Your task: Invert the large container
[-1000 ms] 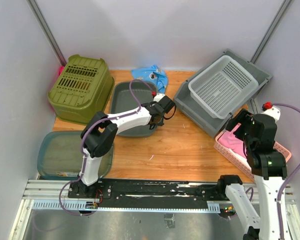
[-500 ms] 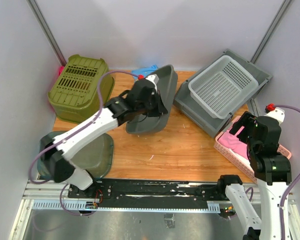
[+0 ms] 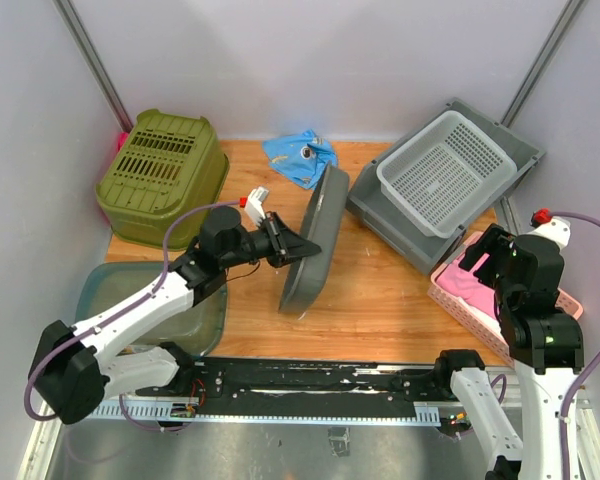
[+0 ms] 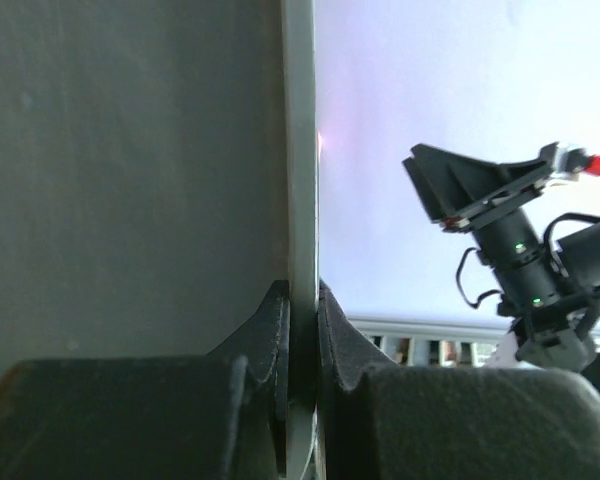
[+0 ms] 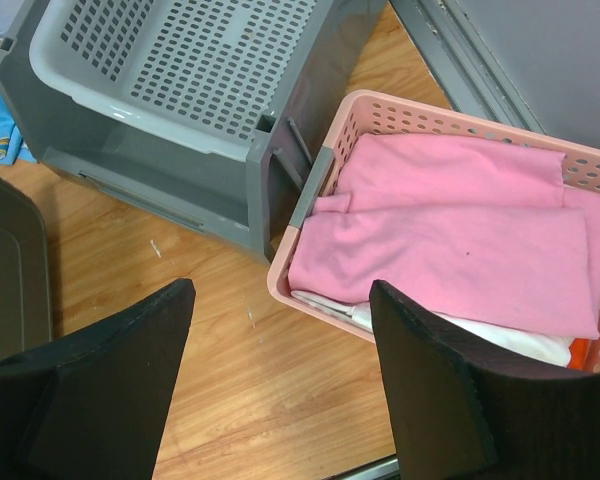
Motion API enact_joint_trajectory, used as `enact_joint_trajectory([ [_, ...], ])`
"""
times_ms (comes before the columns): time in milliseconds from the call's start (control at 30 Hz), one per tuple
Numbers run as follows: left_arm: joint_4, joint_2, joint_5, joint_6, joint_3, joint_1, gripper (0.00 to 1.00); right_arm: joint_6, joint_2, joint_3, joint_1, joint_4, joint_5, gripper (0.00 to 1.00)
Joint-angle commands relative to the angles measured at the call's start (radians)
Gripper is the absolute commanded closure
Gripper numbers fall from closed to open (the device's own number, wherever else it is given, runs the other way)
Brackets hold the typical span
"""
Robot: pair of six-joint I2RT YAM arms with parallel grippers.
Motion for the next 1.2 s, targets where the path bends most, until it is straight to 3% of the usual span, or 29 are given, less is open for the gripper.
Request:
enact_joint_trajectory([
  [0, 0.452, -0.087, 0.098, -0.236, -0.116, 0.066, 1.0, -0.019, -0.003, -0.003, -0.016, -0.003, -0.012, 0.27],
  [167, 0.615, -0.083, 0.126, -0.413, -0.289, 0.162, 1.0, -0.017, 0.002, -0.018, -0.016, 0.013, -0.023, 0.28],
  [300, 0.668, -0.054, 0.162, -0.444, -0.386, 0.252, 1.0, -0.016, 0.016, -0.027, -0.017, 0.022, -0.038, 0.28],
  [400, 0.544, -0.06, 0.19, -0.363, -0.38, 0.32, 0.99, -0.017, 0.017, -0.03, -0.016, 0.021, -0.034, 0.28],
  [500, 0.223, -0.078, 0.165, -0.164, -0.288, 0.376, 0.91, -0.022, 0.019, -0.035, -0.015, 0.025, -0.023, 0.28],
  [600, -0.085, -0.059, 0.089, 0.027, -0.16, 0.418, 0.65, -0.022, 0.03, -0.049, -0.016, 0.032, -0.029, 0.27],
  [733, -0.243, -0.007, 0.031, 0.17, -0.068, 0.449, 0.24, -0.016, 0.046, -0.063, -0.016, 0.053, -0.057, 0.26],
  [800, -0.323, 0.016, -0.021, 0.228, -0.018, 0.453, 0.1, -0.015, 0.053, -0.064, -0.016, 0.061, -0.062, 0.25],
  [900, -0.448, 0.044, -0.12, 0.325, 0.069, 0.454, 0.01, -0.021, 0.065, -0.058, -0.016, 0.066, -0.059, 0.25],
  [1167, -0.712, 0.087, -0.406, 0.519, 0.254, 0.454, 0.01, -0.024, 0.083, -0.063, -0.016, 0.082, -0.069, 0.25],
])
